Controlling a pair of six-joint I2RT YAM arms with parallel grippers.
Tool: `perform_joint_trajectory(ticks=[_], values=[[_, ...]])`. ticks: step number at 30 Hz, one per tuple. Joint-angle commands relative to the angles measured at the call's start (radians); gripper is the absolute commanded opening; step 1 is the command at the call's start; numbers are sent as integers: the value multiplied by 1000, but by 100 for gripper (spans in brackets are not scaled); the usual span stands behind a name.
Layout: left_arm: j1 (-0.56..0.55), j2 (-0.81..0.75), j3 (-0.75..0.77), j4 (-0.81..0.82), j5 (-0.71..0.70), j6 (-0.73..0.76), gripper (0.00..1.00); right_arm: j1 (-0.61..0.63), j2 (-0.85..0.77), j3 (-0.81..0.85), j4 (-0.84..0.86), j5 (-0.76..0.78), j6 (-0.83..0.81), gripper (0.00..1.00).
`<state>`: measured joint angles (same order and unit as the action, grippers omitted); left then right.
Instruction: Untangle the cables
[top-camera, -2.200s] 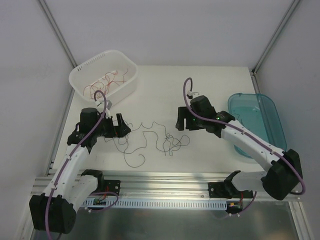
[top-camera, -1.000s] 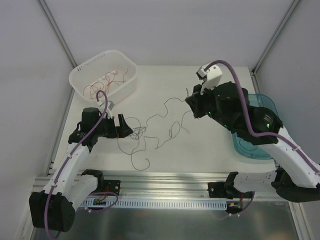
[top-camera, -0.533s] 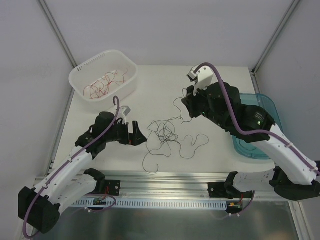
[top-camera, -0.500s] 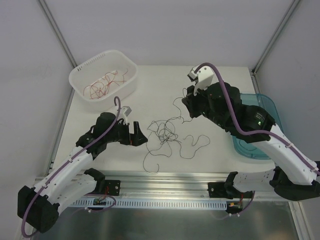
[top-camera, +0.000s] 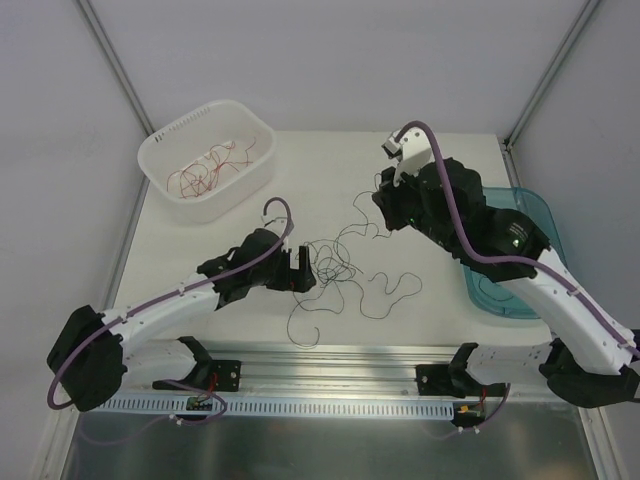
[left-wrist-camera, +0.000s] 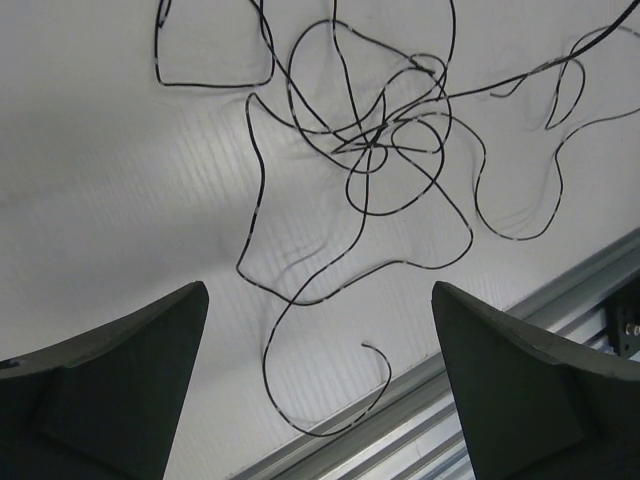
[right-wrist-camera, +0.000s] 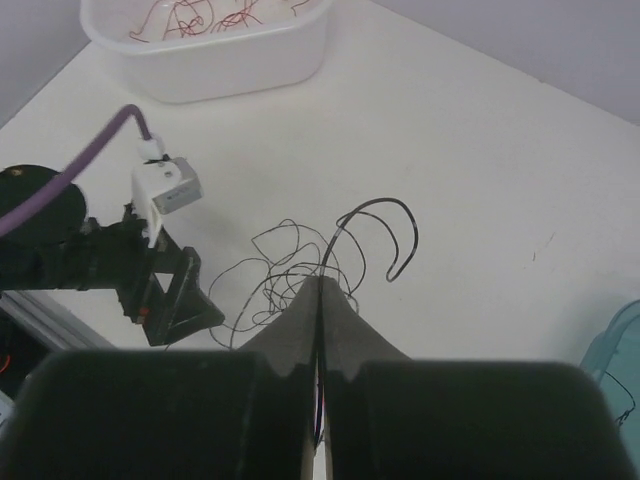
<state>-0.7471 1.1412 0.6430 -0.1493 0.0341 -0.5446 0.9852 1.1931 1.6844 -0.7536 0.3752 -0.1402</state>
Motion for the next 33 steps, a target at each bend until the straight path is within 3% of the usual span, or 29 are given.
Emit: perform_joint_trajectory(ticks=[1,10,12,13,15,16,19,24,29,33], values=[[-8,-38,38,56,-100,-43,95,-77,29,-55,74,-71,-10,1],[-8,-199,-98,54,-73,-130,97,-201,288,-146,323,-163,-18,7],[-8,-212,-106,54,-60,-133,98,-227,347,-118,294,-176,-12,16],[-8,-209,-106,54,-57,-133,98,-233,397,-94,278,-176,-10,27],[-8,-198,-97,51,-50,-126,98,-246,427,-72,225,-173,-10,38],[-8,-183,-92,50,-43,-123,99,-246,425,-71,209,-174,-6,49],[-8,-140,-63,50,-36,-107,99,-247,370,-148,189,-170,19,68],[-8,-52,19,45,-14,-80,99,-261,165,-314,111,-52,167,74],[-8,72,112,40,7,-55,99,-309,8,-535,45,56,387,93],[-8,166,197,36,18,-46,99,-381,-75,-728,34,37,549,99]])
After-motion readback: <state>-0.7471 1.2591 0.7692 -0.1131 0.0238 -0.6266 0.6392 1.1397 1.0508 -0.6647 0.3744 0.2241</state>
